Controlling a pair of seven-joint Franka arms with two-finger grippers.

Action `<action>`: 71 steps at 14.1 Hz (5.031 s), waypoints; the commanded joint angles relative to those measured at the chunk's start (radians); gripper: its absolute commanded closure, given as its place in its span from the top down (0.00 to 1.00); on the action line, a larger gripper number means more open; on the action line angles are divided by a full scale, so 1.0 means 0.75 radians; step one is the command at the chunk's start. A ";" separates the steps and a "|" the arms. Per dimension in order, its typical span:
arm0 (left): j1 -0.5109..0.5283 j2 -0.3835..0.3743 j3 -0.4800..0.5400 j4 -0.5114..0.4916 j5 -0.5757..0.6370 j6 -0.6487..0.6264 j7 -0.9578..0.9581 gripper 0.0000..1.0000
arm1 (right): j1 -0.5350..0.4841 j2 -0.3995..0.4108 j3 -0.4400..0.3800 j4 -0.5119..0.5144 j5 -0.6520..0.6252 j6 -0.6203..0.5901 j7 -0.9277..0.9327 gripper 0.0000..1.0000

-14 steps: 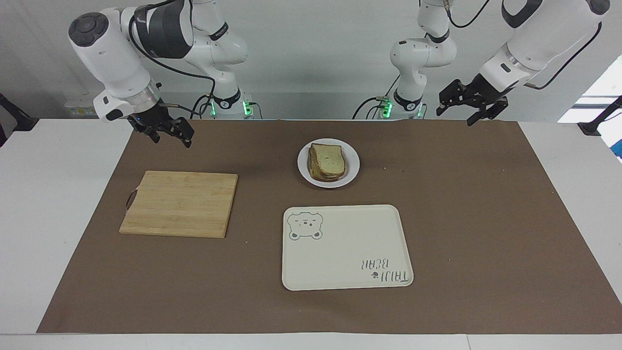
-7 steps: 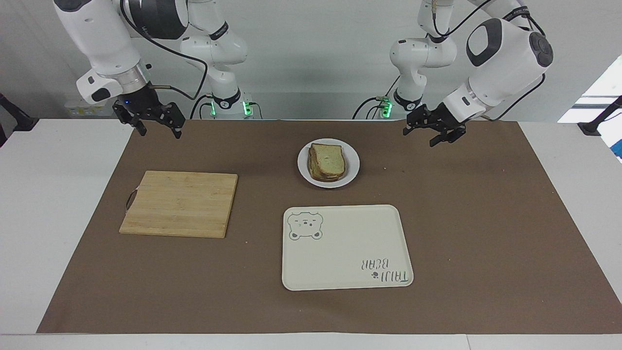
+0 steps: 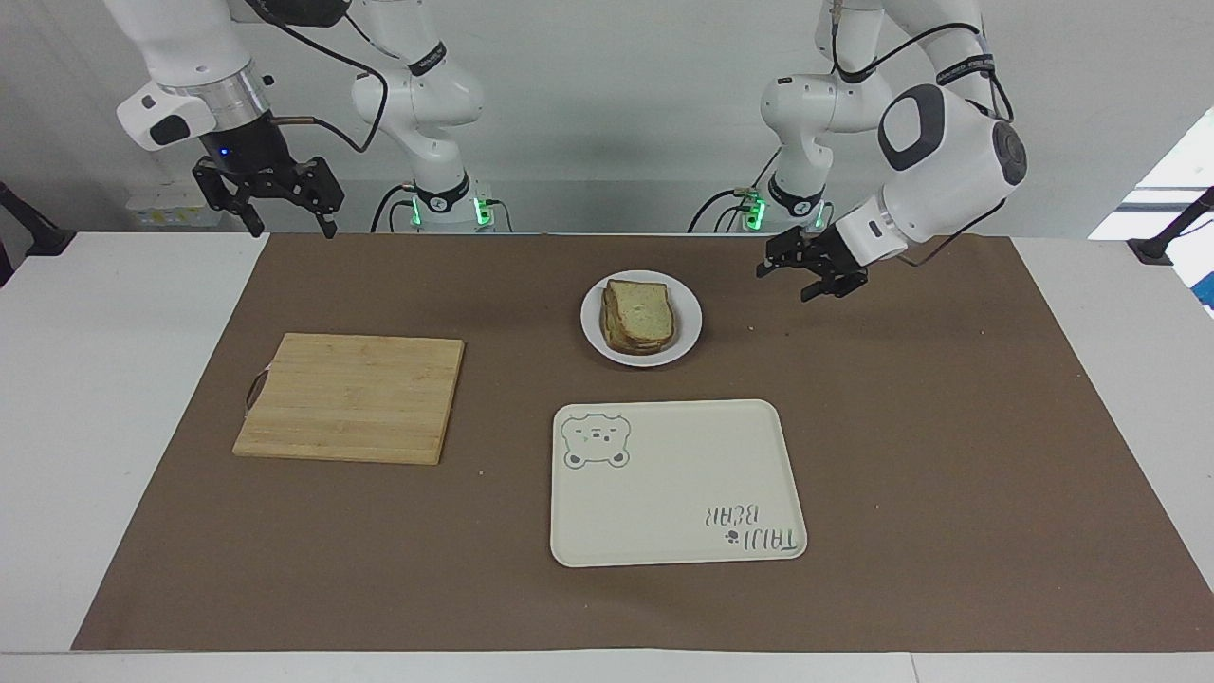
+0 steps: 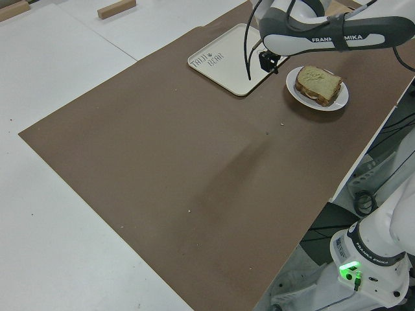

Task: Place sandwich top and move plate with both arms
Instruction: 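Move the left gripper to the plate rim and grasp it, then slide the white plate with the left gripper onto the bear tray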

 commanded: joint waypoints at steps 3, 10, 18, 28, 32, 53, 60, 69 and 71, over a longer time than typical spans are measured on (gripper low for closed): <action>-0.030 -0.060 0.020 -0.299 -0.247 0.192 0.269 0.94 | -0.019 -0.006 0.009 0.011 0.044 -0.017 -0.044 1.00; -0.206 -0.041 0.018 -0.594 -0.674 0.544 0.582 0.78 | -0.023 0.090 0.011 0.161 0.056 -0.106 -0.048 1.00; -0.247 0.124 0.020 -0.623 -1.012 0.545 0.928 0.68 | -0.021 0.097 0.009 0.168 0.052 -0.092 -0.046 1.00; -0.245 0.149 0.020 -0.670 -1.208 0.455 1.055 0.59 | -0.023 0.095 0.005 0.166 0.052 -0.102 -0.046 1.00; -0.227 0.128 0.020 -0.692 -1.211 0.410 1.061 0.47 | -0.023 0.095 0.007 0.166 0.052 -0.102 -0.048 1.00; -0.076 0.126 0.026 -0.658 -1.262 0.185 1.078 0.00 | 0.047 0.095 -0.057 0.166 0.056 -0.111 -0.050 1.00; 0.074 0.196 0.028 -0.492 -1.235 0.036 1.049 0.00 | 0.047 0.095 -0.057 0.166 0.056 -0.111 -0.050 1.00; 0.248 0.433 0.026 -0.024 -0.986 -0.063 0.726 0.00 | 0.047 0.095 -0.057 0.166 0.056 -0.111 -0.050 1.00; 0.250 0.488 0.028 0.068 -0.973 -0.046 0.671 0.00 | 0.047 0.095 -0.057 0.166 0.056 -0.111 -0.050 1.00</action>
